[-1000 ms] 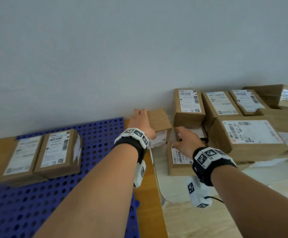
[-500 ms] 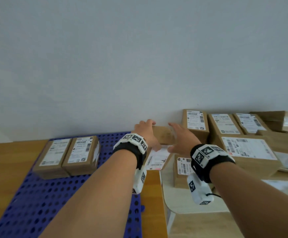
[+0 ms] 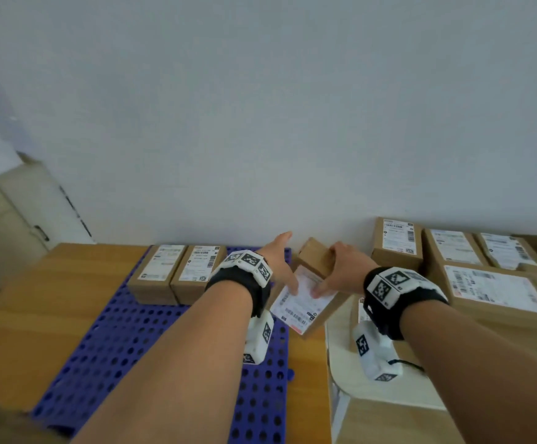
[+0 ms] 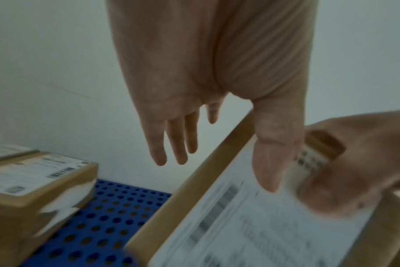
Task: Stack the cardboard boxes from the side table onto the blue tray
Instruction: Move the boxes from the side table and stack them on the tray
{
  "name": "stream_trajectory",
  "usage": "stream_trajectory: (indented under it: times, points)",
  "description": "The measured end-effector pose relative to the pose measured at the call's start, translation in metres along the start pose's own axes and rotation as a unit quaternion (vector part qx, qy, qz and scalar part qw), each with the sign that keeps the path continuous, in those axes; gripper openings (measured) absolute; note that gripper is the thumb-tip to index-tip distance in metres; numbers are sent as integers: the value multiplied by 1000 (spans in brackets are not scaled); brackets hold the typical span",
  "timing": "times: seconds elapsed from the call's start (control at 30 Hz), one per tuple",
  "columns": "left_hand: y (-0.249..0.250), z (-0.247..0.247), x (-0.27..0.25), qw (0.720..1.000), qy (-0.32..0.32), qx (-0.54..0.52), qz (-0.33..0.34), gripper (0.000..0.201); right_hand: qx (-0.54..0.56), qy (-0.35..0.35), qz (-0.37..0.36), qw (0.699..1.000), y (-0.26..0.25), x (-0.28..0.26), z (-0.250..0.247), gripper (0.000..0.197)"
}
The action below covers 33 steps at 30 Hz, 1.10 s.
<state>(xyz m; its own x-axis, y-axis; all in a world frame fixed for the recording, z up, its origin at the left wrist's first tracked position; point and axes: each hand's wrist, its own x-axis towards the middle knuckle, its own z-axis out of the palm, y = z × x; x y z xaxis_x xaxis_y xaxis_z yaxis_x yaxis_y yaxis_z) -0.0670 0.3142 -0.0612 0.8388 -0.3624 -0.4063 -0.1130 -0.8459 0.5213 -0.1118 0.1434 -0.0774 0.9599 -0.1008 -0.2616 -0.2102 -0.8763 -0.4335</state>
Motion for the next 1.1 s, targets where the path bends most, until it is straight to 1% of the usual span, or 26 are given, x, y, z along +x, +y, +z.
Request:
stream_trajectory:
  times: [0.07,0.1,0.17,0.2,0.27,0.3,0.33,0.37,0.43,0.47,0.53,0.57,0.63,0.67,0.73,0.8,0.87,0.97,1.0,1.1]
  points:
    - [-14,-4,-9,998,23,36,-43,119,58,37,24,997,-1,0,-5,97]
    - [-19,-8,-13,996,42,48,-59,110,85,60,35,994,-3,1,-8,101]
    - [-27,-16,-16,995,72,24,-71,92,141,98,50,984,-9,1,-12,104]
    - [-31,-21,-15,995,76,-7,-71,85,174,106,55,978,-13,2,-14,106]
    - [-35,-29,-11,990,66,-109,-68,75,250,112,62,960,-25,5,-12,118]
    - [-37,-32,-10,983,50,-168,-61,67,287,115,64,949,-30,7,-10,124]
    - [-39,-35,-10,973,35,-221,-50,60,321,118,64,938,-37,10,-7,127]
    - [-41,-38,-10,964,28,-262,-36,52,351,120,60,927,-42,14,-3,124]
    - [-50,-46,-8,942,47,-331,-10,39,403,121,54,906,-55,21,4,113]
    - [-56,-52,-6,928,57,-369,-4,36,419,121,48,899,-61,24,7,109]
    - [-70,-64,1,901,60,-430,-4,37,432,126,43,892,-74,32,12,103]
    - [-77,-71,4,893,62,-445,-5,37,435,127,48,890,-79,38,16,100]
    - [-90,-85,14,887,81,-455,-2,30,442,122,67,886,-91,50,23,92]
    - [-96,-91,20,884,96,-458,1,29,444,127,71,884,-97,56,27,85]
    - [-109,-103,32,880,115,-461,7,39,448,139,82,879,-109,69,33,71]
    - [-122,-114,45,884,107,-455,8,54,446,144,96,878,-120,83,39,65]
    - [-134,-125,59,892,89,-443,8,60,438,147,113,880,-129,95,46,66]
    - [-152,-140,78,902,67,-427,10,61,408,147,140,890,-135,114,58,74]
    - [-157,-143,83,906,55,-419,10,61,401,140,150,893,-138,116,62,76]
    - [-169,-141,99,923,2,-385,3,55,375,95,179,904,-140,125,78,92]
